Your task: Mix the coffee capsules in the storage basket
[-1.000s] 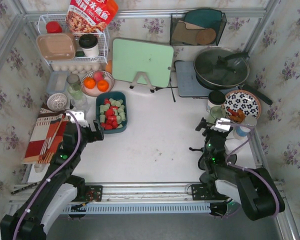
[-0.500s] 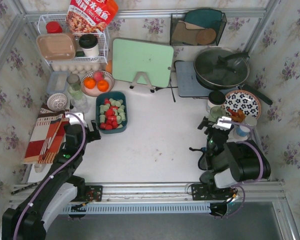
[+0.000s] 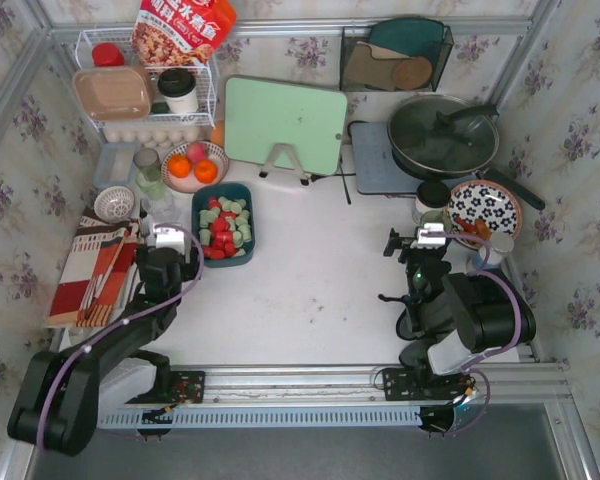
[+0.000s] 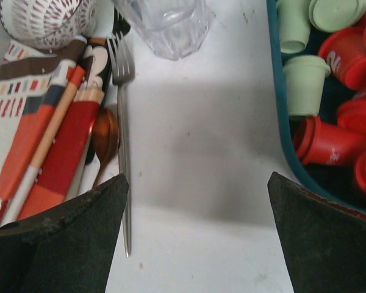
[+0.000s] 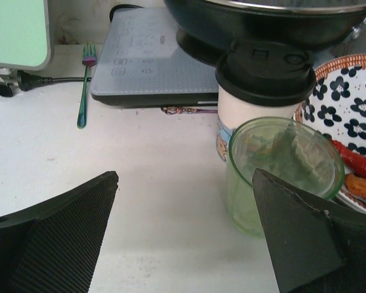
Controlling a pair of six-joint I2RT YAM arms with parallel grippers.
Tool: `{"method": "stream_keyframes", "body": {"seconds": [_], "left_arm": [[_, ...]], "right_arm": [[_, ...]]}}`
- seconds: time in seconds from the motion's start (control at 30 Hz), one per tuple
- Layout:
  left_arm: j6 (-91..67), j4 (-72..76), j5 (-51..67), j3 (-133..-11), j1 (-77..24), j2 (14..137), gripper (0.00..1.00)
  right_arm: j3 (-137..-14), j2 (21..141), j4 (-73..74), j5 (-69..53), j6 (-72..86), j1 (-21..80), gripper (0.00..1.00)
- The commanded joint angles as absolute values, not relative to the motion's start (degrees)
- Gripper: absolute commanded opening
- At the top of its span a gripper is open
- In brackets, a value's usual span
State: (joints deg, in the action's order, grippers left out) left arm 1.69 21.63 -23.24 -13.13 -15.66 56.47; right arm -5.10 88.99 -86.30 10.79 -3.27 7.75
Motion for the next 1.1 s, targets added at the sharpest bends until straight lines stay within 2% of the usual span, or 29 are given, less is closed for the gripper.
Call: {"method": "stream_keyframes", "body": {"seconds": [0.0, 0.13, 0.23, 0.33, 0.4, 0.47, 0.53, 1.07], "left_arm": [[7.68, 34.62, -24.77, -16.05, -14.62, 64.95, 0.99], [8.85, 43.22, -15.42, -20.61, -10.47, 76.67, 0.99], [1.01, 54.02, -9.95, -19.64, -2.30, 87.63, 1.00], [-0.58, 48.69, -7.27, -19.94, -0.52, 85.08, 1.00], [-0.57, 52.05, -7.24, -20.05, -0.45, 86.48, 1.00], [-0.47, 43.43, -6.79, -23.35, -0.55, 85.36, 1.00], [-0.22, 47.32, -7.04, -22.40, -0.69, 86.28, 1.00], [0.73, 44.02, -7.03, -23.69, -1.33, 85.69, 1.00]], "right_arm": [[-7.88, 88.63, -84.56, 12.25, -3.04, 7.70, 1.00], [-9.92, 88.94, -80.82, 16.41, -0.82, 7.38, 1.00], [-9.95, 88.96, -80.64, 17.12, -0.58, 7.34, 1.00], [-10.05, 88.90, -80.46, 17.27, -0.49, 7.30, 1.00], [-10.07, 88.97, -80.63, 17.27, -0.57, 7.26, 1.00], [-10.11, 89.07, -80.63, 17.27, -0.52, 7.24, 1.00], [-10.14, 89.02, -80.52, 17.31, -0.53, 7.31, 1.00], [-10.10, 89.01, -80.59, 17.30, -0.51, 7.31, 1.00]]}}
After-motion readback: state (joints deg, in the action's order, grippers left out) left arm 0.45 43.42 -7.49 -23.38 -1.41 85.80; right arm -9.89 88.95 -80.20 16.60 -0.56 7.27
